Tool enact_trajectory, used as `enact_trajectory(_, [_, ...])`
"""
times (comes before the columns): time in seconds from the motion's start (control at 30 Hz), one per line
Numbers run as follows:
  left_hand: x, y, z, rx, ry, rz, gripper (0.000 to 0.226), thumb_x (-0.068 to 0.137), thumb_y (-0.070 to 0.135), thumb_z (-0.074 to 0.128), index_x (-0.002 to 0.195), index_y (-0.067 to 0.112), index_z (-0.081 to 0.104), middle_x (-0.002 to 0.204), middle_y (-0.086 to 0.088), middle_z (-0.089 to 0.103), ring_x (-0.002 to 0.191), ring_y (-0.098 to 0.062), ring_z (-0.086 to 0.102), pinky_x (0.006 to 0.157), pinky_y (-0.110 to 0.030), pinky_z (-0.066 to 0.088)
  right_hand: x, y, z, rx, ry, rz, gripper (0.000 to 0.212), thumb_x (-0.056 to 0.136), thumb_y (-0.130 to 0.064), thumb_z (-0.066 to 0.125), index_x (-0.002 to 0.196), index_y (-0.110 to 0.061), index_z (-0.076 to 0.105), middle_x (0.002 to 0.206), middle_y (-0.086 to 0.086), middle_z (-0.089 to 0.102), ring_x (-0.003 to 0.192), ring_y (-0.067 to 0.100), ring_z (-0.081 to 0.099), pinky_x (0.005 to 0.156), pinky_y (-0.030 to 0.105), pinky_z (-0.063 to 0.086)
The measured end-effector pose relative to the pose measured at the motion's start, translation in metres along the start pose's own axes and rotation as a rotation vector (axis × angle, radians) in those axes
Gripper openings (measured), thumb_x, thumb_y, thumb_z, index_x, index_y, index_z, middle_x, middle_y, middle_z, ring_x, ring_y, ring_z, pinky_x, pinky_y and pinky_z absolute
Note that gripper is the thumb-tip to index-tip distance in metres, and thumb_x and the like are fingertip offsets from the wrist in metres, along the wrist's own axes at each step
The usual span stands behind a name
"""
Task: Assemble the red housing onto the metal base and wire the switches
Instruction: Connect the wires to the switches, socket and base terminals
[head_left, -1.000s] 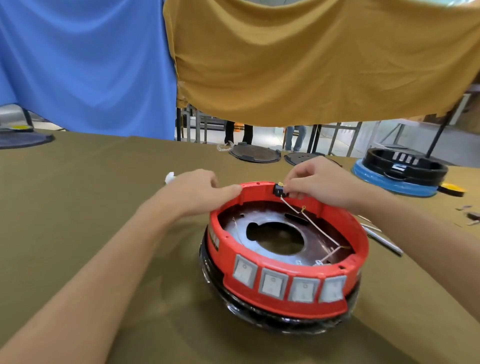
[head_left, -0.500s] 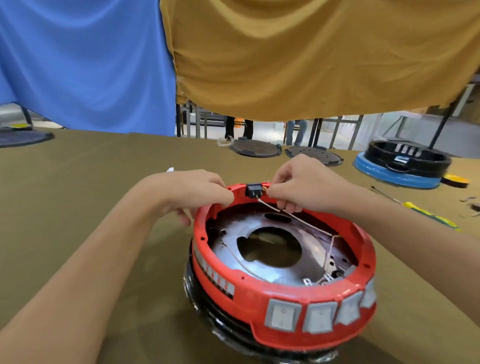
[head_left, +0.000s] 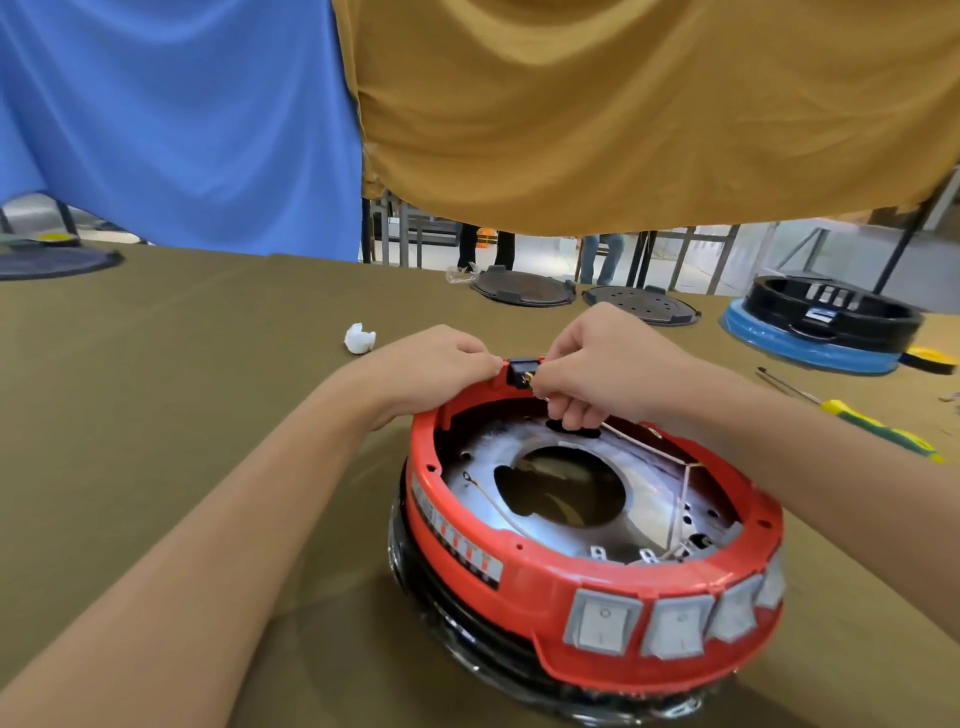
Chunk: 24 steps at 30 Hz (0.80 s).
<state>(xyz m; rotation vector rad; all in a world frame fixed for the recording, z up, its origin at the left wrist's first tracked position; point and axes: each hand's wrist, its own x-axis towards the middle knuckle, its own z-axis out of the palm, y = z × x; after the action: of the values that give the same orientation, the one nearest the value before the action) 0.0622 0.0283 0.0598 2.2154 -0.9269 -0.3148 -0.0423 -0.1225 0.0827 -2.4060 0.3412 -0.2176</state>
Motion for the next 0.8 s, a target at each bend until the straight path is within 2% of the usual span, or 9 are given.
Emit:
enact_trajectory(0.23, [0.000,0.001,0.001,-0.003,-0.004,-0.005,0.031,0.102,0.038,0.049,0.092,0.018,0.070,0.089,-0.005,0.066,0.077,-0.017,0.057,0.071,-0.030,0.044,-0.001,0.000,0.002,0.041,-0.043,0.062,0.015,0.082,-0.005,0.063,0.075,0.005,0.072,0.064,0.012,0.072,0.048,0.015,0.065,0.045,0.019,0.048])
enact_trajectory(0.4, [0.000,0.001,0.001,-0.003,-0.008,-0.002,0.031,0.102,0.039,0.048,0.083,0.022,0.066,0.082,-0.001,0.062,0.073,-0.016,0.055,0.068,-0.030,0.042,-0.002,-0.001,0.003,0.055,-0.034,0.071,0.016,0.084,-0.005,0.062,0.076,0.005,0.072,0.065,0.013,0.073,0.051,0.015,0.067,0.046,0.019,0.049])
enact_trajectory(0.6, [0.000,0.001,0.001,-0.002,-0.009,-0.008,0.031,0.102,0.038,0.049,0.095,0.015,0.068,0.091,-0.009,0.065,0.080,-0.020,0.057,0.077,-0.034,0.047,-0.004,-0.007,0.005,0.072,-0.038,0.096,0.015,0.084,-0.002,0.060,0.079,0.006,0.072,0.066,0.014,0.073,0.053,0.018,0.067,0.049,0.023,0.054])
enact_trajectory(0.7, [-0.001,0.003,0.001,0.006,-0.006,-0.003,0.031,0.102,0.037,0.048,0.099,0.013,0.069,0.104,-0.016,0.069,0.085,-0.022,0.059,0.089,-0.043,0.051,-0.005,-0.012,0.009,0.103,-0.016,0.125,0.016,0.083,0.003,0.057,0.083,0.013,0.069,0.065,0.019,0.071,0.050,0.023,0.064,0.053,0.028,0.057])
enact_trajectory(0.8, [-0.002,0.003,0.001,0.012,-0.011,0.002,0.031,0.102,0.037,0.048,0.098,0.013,0.068,0.107,-0.018,0.069,0.084,-0.022,0.059,0.092,-0.047,0.051,-0.005,-0.018,0.015,0.112,0.023,0.162,0.018,0.082,0.005,0.052,0.087,0.016,0.066,0.067,0.023,0.070,0.048,0.026,0.064,0.053,0.032,0.057])
